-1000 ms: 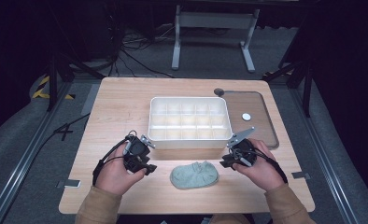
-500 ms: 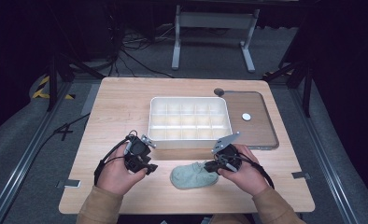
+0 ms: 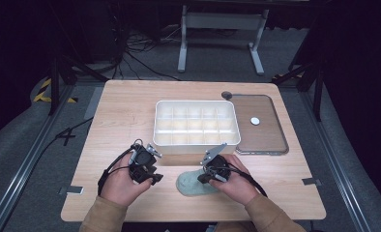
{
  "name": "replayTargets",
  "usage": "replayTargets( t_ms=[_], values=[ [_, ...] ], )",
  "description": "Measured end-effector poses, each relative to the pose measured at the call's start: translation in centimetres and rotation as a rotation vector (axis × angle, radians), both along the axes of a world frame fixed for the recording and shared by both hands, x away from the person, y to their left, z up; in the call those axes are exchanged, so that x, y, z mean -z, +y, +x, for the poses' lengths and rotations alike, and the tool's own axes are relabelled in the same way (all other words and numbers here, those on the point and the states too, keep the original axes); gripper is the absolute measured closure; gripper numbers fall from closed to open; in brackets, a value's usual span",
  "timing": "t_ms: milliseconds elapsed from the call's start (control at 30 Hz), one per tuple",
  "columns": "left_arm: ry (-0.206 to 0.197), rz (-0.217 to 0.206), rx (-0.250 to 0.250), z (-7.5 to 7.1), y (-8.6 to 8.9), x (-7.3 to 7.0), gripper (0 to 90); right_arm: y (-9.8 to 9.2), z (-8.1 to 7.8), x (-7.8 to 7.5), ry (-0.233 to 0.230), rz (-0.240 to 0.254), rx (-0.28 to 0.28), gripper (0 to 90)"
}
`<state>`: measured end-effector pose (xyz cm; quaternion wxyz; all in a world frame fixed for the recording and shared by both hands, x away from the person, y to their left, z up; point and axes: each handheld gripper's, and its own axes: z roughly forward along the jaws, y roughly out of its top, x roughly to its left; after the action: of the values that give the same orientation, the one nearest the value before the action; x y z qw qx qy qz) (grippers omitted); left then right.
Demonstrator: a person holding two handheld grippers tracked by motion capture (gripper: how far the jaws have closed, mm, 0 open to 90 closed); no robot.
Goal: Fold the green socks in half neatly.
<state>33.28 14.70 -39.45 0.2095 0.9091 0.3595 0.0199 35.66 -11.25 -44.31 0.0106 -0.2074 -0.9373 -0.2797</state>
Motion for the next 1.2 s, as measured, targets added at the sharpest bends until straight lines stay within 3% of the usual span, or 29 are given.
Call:
replayTargets(
  t_ms=[100, 300, 400, 567, 667, 733, 767, 933, 1200],
  values=[
    [0.009, 0.007, 0.011, 0.0, -0.3, 0.5, 61.5, 0.1, 0.2, 0.8, 0.023, -0.028, -0.006, 90.0],
    [0.030, 0.005, 0.027, 0.2, -0.9, 1.5, 63.6, -0.1, 0.1, 1.0, 0.032, -0.018, 0.011, 90.0],
    [0.029, -0.007, 0.043, 0.3, -1.7, 2.4, 67.1, -0.1, 0.1, 1.1, 0.035, -0.013, 0.016, 90.0],
    [0.029, 0.021, 0.086, 0.2, -3.3, 3.8, 79.3, -0.3, 0.0, 1.1, 0.036, -0.004, 0.017, 90.0],
    [0.024, 0.034, 0.101, 0.2, -4.0, 4.2, 81.0, -0.3, 0.0, 1.1, 0.036, 0.000, 0.016, 90.0],
    [0.038, 0.032, 0.108, 0.3, -4.2, 4.5, 82.0, -0.4, -0.1, 1.2, 0.035, 0.004, 0.018, 90.0],
    [0.070, 0.044, 0.119, 0.3, -4.4, 4.9, 82.4, -0.5, -0.1, 1.2, 0.043, 0.011, 0.020, 90.0],
    [0.093, 0.037, 0.122, 0.6, -4.7, 5.0, 82.6, -0.6, -0.3, 1.3, 0.042, 0.021, 0.032, 90.0],
    [0.086, 0.015, 0.129, 0.8, -5.2, 5.2, 83.2, -0.8, -0.3, 1.4, 0.040, 0.038, 0.040, 90.0]
  ],
)
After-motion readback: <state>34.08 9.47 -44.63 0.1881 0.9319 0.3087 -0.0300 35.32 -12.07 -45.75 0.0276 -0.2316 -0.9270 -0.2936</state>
